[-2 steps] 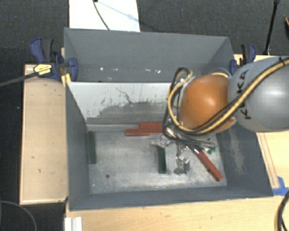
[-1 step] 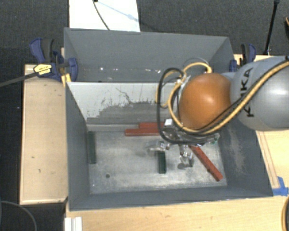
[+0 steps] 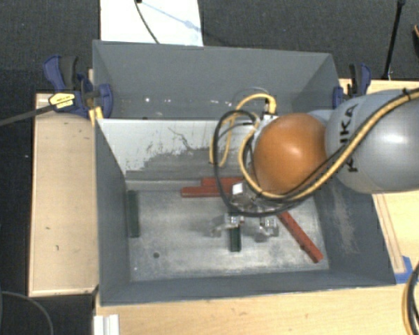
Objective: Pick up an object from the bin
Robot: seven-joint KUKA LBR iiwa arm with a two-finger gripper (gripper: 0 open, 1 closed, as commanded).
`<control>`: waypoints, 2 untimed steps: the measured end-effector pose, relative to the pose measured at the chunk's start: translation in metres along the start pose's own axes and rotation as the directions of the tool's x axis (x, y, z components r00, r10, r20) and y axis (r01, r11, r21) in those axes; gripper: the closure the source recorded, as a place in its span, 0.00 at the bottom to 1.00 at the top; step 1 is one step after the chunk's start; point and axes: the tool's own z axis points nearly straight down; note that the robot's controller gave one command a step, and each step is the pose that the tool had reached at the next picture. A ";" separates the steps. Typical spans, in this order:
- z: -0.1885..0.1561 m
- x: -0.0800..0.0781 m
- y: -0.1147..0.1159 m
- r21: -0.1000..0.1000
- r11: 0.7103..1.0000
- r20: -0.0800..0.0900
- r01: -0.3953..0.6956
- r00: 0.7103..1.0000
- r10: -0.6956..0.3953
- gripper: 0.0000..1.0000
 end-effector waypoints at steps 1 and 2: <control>0.000 -0.001 0.000 -0.001 1.000 -0.001 -0.008 1.000 0.008 0.00; -0.001 -0.001 0.000 -0.002 1.000 -0.001 -0.011 1.000 0.011 1.00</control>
Offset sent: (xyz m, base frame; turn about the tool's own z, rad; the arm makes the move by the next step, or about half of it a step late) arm 0.0000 0.0000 0.0000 0.0000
